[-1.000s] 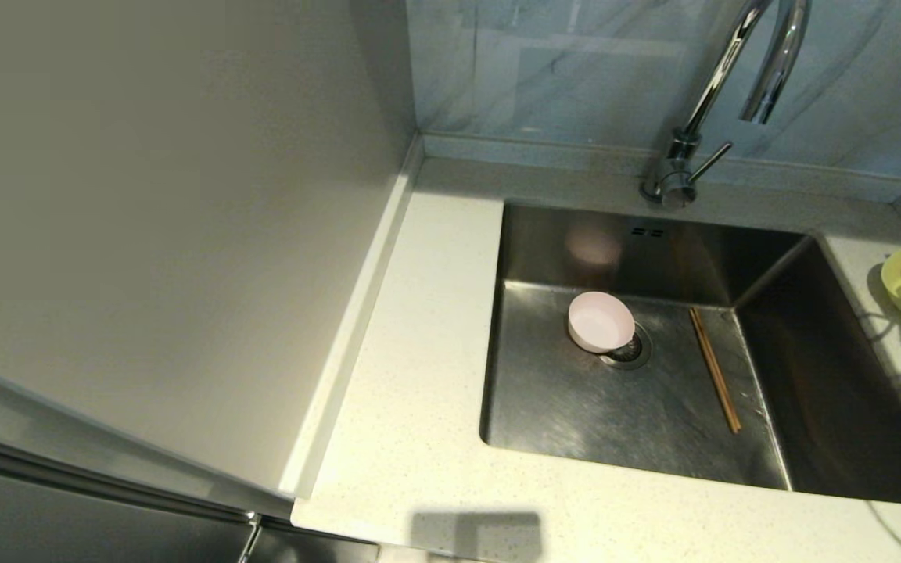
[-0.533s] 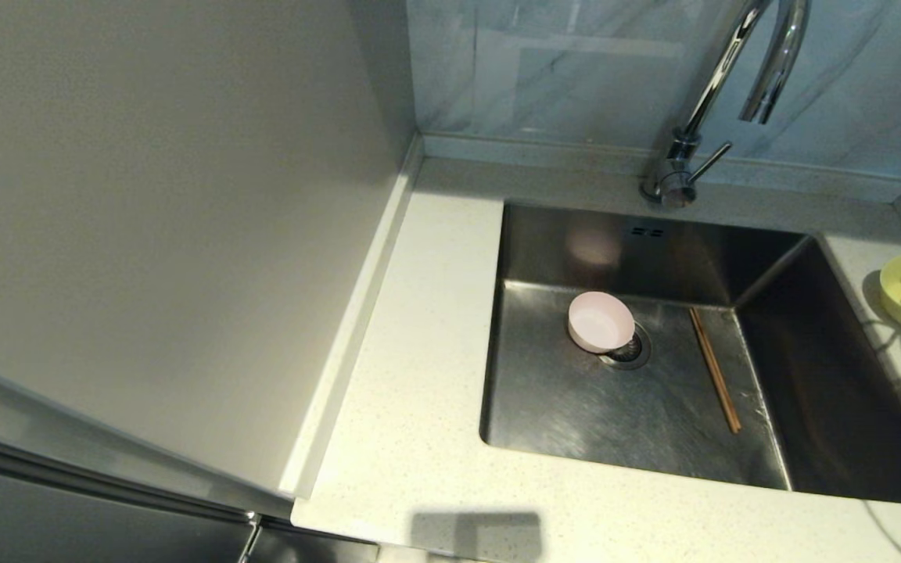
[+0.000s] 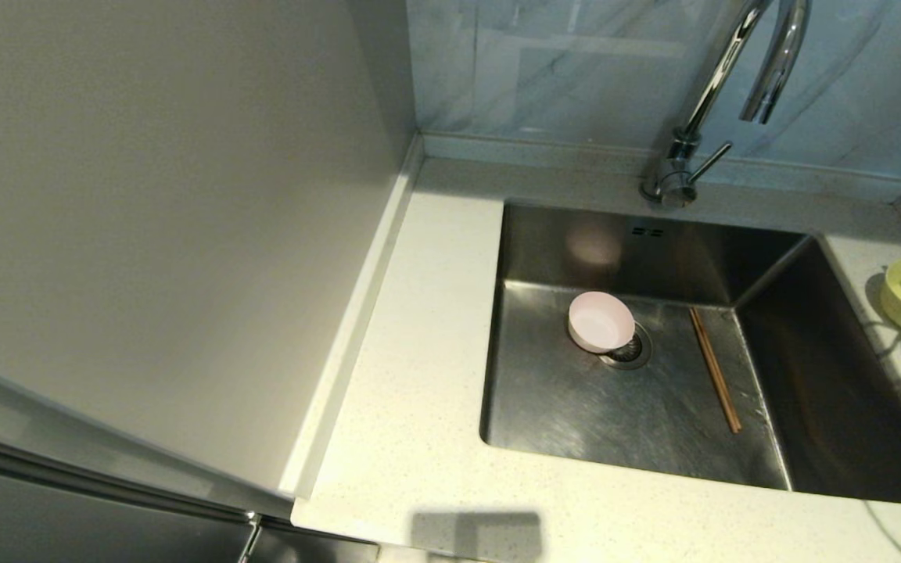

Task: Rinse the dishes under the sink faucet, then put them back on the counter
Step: Put a bowl back to the table from the sink

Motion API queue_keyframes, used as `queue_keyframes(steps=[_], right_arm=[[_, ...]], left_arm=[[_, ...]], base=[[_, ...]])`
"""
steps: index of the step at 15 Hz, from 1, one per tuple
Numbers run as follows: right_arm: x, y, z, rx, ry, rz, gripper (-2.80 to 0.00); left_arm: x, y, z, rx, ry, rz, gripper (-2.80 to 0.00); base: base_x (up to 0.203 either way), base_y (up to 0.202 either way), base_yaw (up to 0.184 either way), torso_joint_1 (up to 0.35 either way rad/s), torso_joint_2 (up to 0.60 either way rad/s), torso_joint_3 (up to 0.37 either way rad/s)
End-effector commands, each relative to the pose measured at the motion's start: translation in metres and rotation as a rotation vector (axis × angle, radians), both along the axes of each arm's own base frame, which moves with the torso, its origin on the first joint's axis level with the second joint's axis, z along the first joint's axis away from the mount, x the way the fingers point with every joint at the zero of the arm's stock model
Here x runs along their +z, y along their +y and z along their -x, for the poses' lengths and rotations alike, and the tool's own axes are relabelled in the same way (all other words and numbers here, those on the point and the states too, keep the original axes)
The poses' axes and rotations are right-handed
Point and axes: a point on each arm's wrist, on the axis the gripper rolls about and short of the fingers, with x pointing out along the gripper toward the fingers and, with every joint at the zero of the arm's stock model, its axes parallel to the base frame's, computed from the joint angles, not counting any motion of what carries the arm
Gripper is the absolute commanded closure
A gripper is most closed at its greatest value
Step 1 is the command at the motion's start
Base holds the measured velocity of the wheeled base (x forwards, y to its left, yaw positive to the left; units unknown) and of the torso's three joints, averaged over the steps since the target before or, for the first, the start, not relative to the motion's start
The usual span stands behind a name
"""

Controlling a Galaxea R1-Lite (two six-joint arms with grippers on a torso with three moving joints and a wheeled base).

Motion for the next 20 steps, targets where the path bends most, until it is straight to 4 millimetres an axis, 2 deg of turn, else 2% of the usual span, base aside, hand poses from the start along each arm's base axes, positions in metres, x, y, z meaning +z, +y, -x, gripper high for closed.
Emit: queue_keyframes(steps=[1, 4, 7, 9, 11, 15, 20], right_arm=[[-0.001, 0.0, 0.0, 0.0, 0.002, -0.002, -2.8], [0.003, 0.0, 0.0, 0.003, -0.012, 0.003, -2.8], [0.018, 0.008, 0.002, 0.023, -0.081, 0.045, -2.8], [0.033, 0.03, 0.008, 0.09, -0.144, 0.066, -2.8], [0.039, 0.065, 0.013, 0.189, -0.181, 0.066, -2.8], [0.018, 0.123, 0.032, 0.342, -0.16, 0.027, -2.8], [0.007, 0.18, 0.033, 0.477, -0.116, -0.093, -2.8]], left_arm=[[0.0, 0.0, 0.0, 0.0, -0.003, 0.001, 0.0], [0.0, 0.0, 0.0, 0.0, -0.003, 0.001, 0.0], [0.0, 0.0, 0.0, 0.0, -0.003, 0.001, 0.0], [0.0, 0.0, 0.0, 0.0, -0.003, 0.001, 0.0], [0.0, 0.0, 0.0, 0.0, -0.003, 0.001, 0.0], [0.0, 0.0, 0.0, 0.0, -0.003, 0.001, 0.0], [0.0, 0.0, 0.0, 0.0, -0.003, 0.001, 0.0]], base=[[0.0, 0.0, 0.0, 0.0, 0.0, 0.0], [0.0, 0.0, 0.0, 0.0, 0.0, 0.0], [0.0, 0.0, 0.0, 0.0, 0.0, 0.0], [0.0, 0.0, 0.0, 0.0, 0.0, 0.0], [0.0, 0.0, 0.0, 0.0, 0.0, 0.0], [0.0, 0.0, 0.0, 0.0, 0.0, 0.0], [0.0, 0.0, 0.0, 0.0, 0.0, 0.0]])
